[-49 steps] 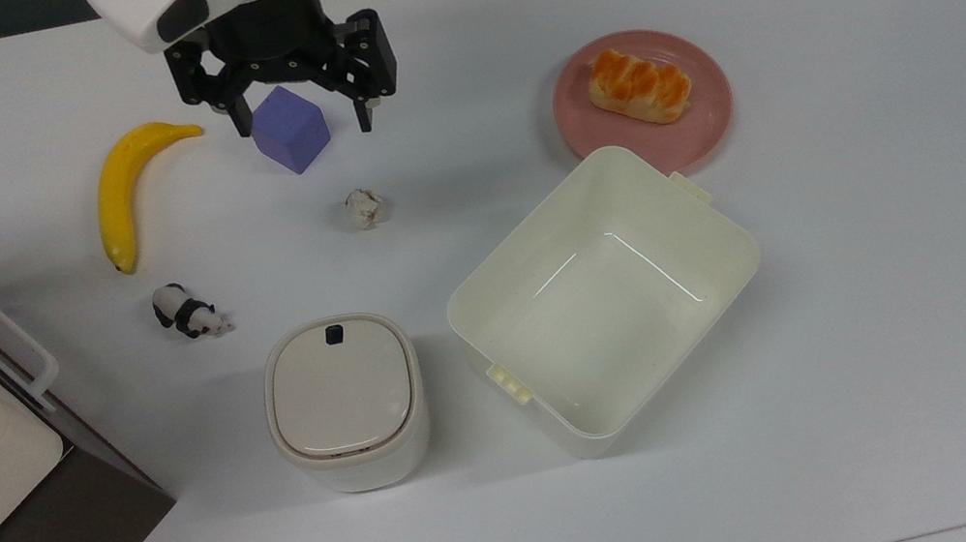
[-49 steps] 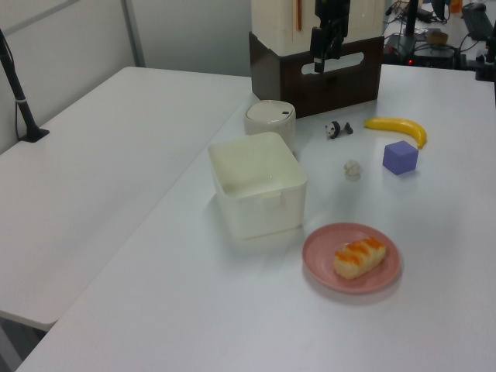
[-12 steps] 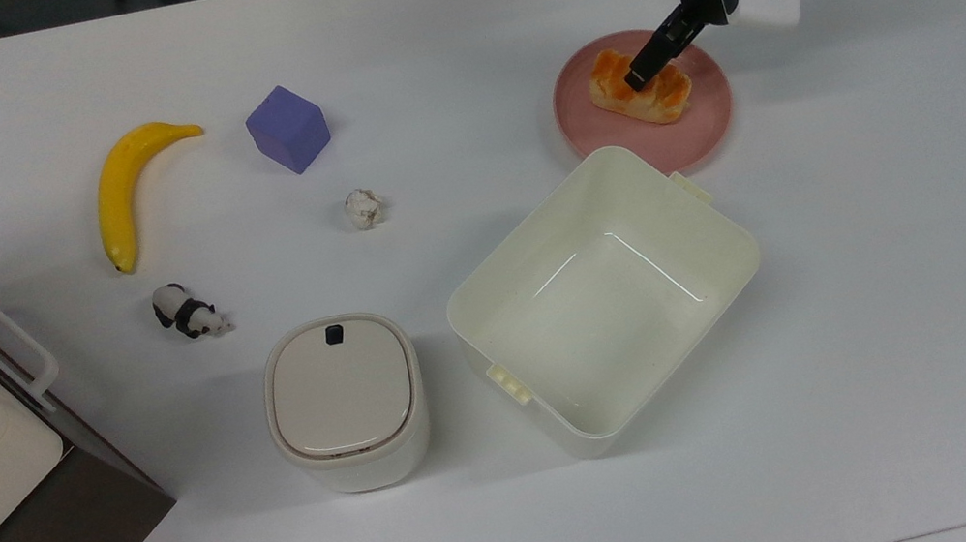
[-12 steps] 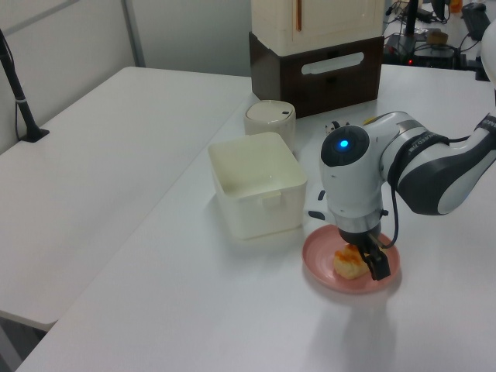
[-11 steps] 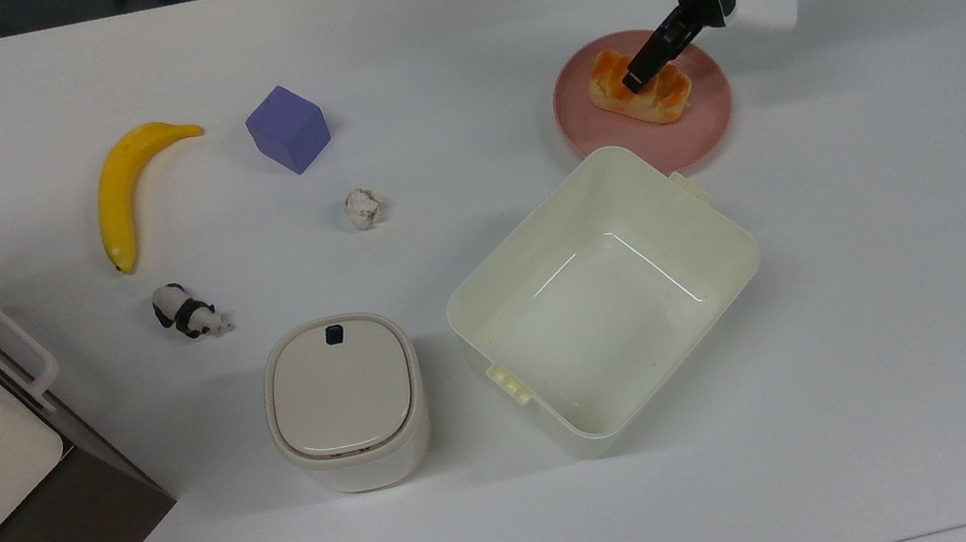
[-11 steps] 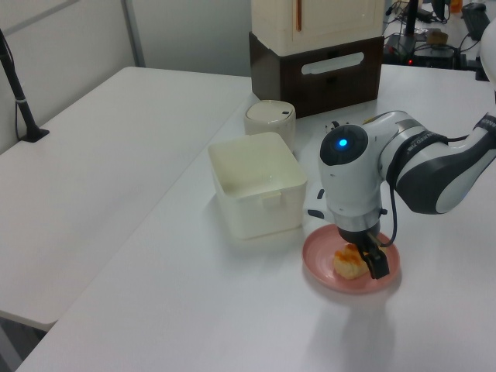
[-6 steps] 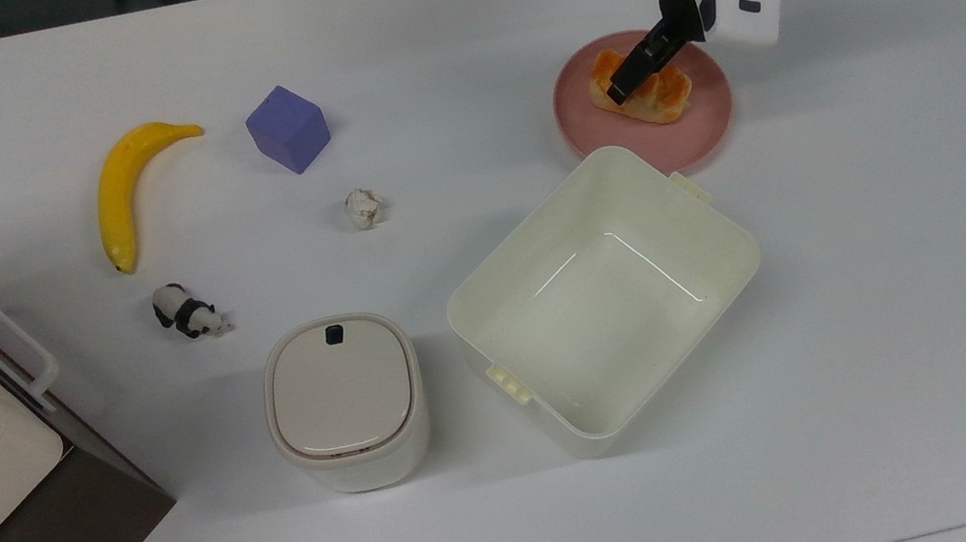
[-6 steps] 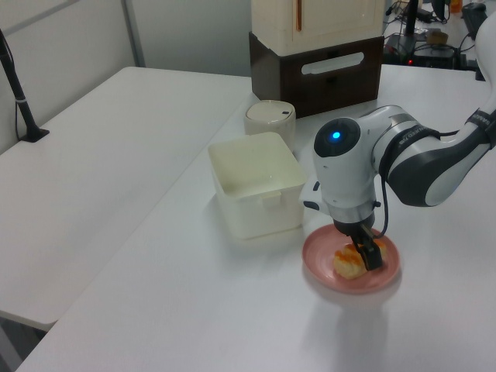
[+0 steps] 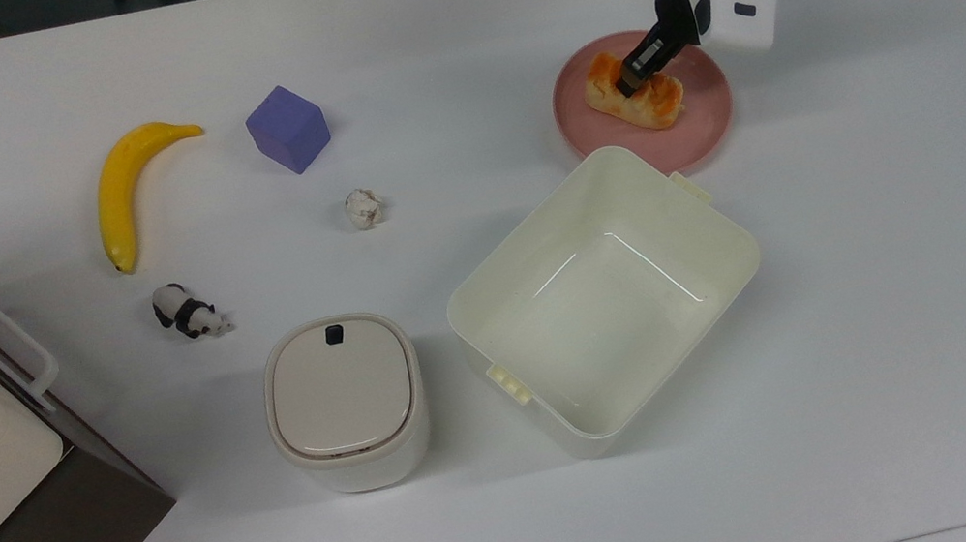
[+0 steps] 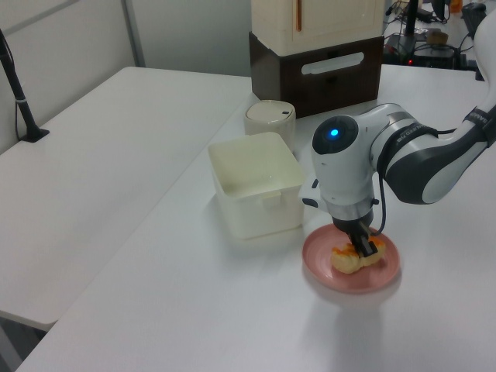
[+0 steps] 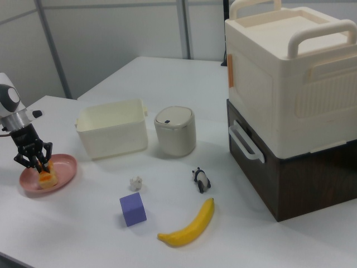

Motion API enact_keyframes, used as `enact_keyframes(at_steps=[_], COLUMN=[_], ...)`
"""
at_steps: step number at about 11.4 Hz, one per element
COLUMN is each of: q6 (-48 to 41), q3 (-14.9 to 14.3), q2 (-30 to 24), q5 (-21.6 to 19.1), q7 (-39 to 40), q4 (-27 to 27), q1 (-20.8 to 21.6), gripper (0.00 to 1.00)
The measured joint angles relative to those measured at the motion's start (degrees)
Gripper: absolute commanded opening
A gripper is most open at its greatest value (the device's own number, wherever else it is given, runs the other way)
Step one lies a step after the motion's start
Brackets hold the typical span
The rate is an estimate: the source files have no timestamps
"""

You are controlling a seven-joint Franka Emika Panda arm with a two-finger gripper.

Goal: Put the bread on the table
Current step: 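Lift the bread roll off the plate and carry it toward the cream bin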

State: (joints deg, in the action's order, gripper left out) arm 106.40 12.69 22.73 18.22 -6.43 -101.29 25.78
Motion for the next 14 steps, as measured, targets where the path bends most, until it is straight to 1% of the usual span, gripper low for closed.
enact_keyframes(at_steps=[2, 4, 6, 7, 9, 10, 11, 13, 14], q6=[0.0, -0.7, -6.7, -11.1, -18.1, -19.6, -19.9, -18.8, -16.7], q3=[0.0, 0.0, 0.0, 0.0, 0.0, -0.1, -0.2, -0.9, -1.3], q2=[-0.1, -0.9, -3.6, -5.5, -9.0, -10.5, -11.5, -11.7, -11.4], q5=[0.1, 0.3, -0.4, -2.2, -3.9, -4.1, -4.1, -4.1, -4.1], q7=[0.1, 1.4, 5.7, 9.1, 15.7, 17.8, 19.6, 21.7, 22.4], q4=[0.1, 1.4, 5.4, 8.0, 10.8, 11.1, 11.1, 11.0, 10.9], q1=[-0.3, -0.8, -2.2, -3.0, -5.3, -7.0, -9.6, -16.3, -19.8], gripper=[0.15, 0.15, 0.15, 0.15, 0.15, 0.15, 0.15, 0.15, 0.15])
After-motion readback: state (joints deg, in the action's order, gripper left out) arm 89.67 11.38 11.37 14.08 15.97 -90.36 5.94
